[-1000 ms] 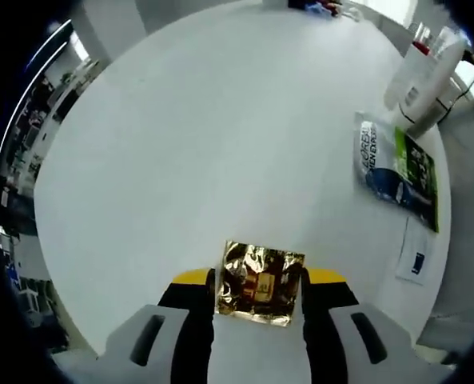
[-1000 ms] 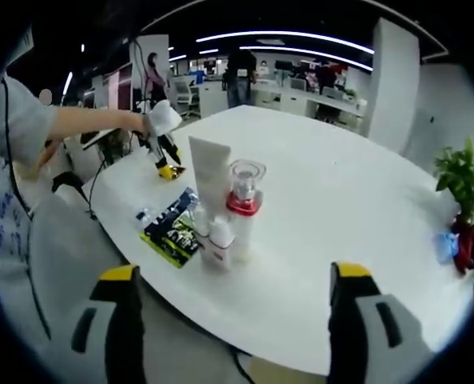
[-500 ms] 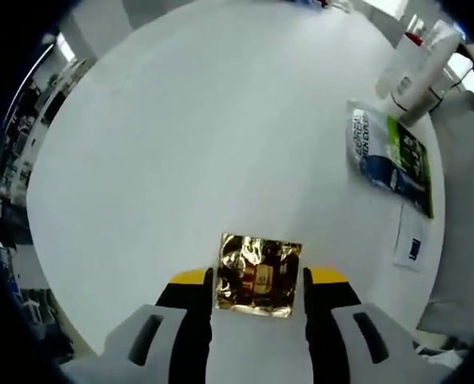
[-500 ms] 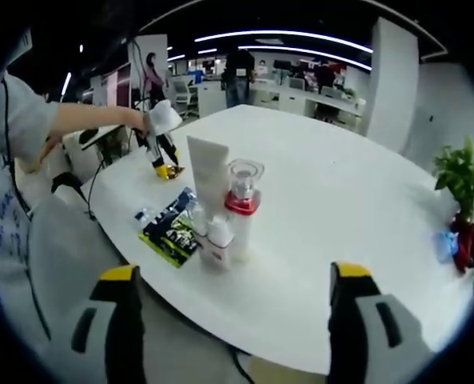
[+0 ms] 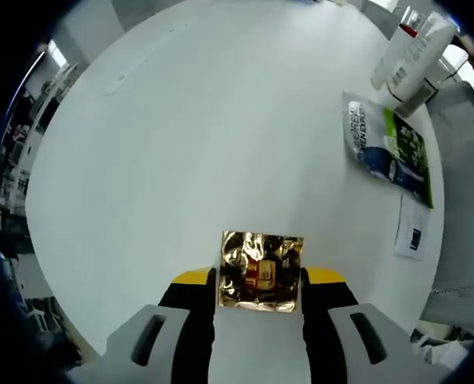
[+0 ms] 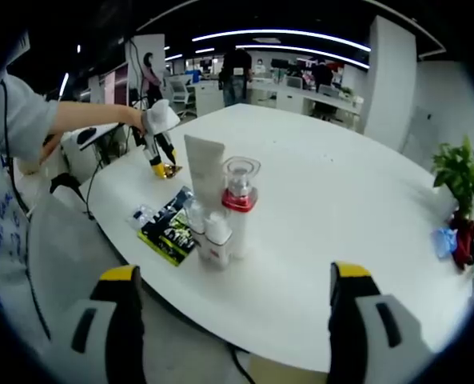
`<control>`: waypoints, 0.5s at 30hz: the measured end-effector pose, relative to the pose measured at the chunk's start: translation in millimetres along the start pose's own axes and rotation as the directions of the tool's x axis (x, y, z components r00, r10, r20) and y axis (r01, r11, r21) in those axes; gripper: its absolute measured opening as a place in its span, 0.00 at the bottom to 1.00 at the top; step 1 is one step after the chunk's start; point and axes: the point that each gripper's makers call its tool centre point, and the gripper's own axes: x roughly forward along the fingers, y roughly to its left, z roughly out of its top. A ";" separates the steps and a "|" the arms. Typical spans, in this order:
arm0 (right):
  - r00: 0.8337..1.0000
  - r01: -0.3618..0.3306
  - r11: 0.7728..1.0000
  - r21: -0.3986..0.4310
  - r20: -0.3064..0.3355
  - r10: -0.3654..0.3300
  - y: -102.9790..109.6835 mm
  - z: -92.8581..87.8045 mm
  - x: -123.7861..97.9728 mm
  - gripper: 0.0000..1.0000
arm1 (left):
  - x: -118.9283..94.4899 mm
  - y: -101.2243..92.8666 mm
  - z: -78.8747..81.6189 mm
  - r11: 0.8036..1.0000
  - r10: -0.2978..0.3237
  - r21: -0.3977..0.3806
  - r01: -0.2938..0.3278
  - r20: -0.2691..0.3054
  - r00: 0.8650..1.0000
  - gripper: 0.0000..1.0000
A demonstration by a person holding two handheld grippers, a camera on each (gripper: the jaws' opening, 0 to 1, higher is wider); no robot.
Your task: Arrange the skincare products in the storage area until every visible bottle or jar stands upright without overlapping.
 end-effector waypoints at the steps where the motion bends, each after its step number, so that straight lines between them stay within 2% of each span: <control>1: 1.000 -0.001 1.000 0.001 0.001 0.001 0.2 0.4 0.1 0.98 | -0.3 -0.6 -0.2 1.000 -0.001 0.002 0.001 -0.001 1.000 0.38; 9: 1.000 0.002 1.000 -0.001 0.005 -0.002 -0.3 1.0 -1.2 0.98 | -1.0 -1.4 -1.5 1.000 -0.015 -0.016 0.015 -0.003 1.000 0.36; 15: 1.000 0.004 1.000 0.003 0.007 -0.004 -0.5 0.5 -1.9 0.98 | -0.7 -10.1 -0.8 1.000 -0.010 0.018 0.010 -0.025 1.000 0.36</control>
